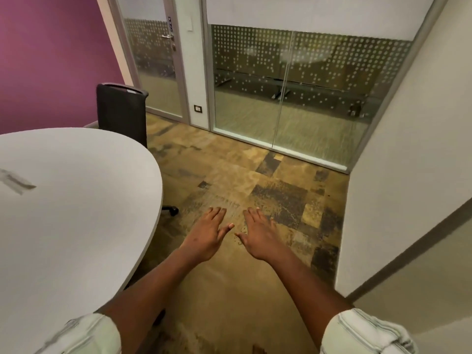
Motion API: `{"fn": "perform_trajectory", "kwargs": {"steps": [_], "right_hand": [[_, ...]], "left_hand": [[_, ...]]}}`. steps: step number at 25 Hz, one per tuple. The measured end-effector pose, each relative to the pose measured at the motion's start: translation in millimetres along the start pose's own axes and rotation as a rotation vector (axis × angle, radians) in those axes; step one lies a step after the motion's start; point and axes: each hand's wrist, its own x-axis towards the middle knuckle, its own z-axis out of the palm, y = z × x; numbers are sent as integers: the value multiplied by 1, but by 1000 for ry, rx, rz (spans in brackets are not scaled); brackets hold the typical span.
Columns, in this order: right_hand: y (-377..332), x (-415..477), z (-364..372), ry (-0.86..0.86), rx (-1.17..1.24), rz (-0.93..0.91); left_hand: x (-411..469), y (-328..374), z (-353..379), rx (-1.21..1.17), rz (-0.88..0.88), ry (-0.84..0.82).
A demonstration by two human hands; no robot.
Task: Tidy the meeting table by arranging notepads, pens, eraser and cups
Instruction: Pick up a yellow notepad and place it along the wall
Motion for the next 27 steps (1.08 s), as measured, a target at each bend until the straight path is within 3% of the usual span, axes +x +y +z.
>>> {"fn": "perform_trajectory", "kwargs": {"steps": [6,11,18,27], "right_hand": [[35,125,-52,-69,-8,-116],[49,222,-88,-65,-9,-227],[50,396,-121,1,27,-255],[30,617,-174,36,57,-301]], "left_hand": [[123,-3,-9,-11,-120,82],[205,-29,-22,195,-115,34],[358,-94,-60,48,-127,209],[570,-193,-125,-11,-184,235]]}}
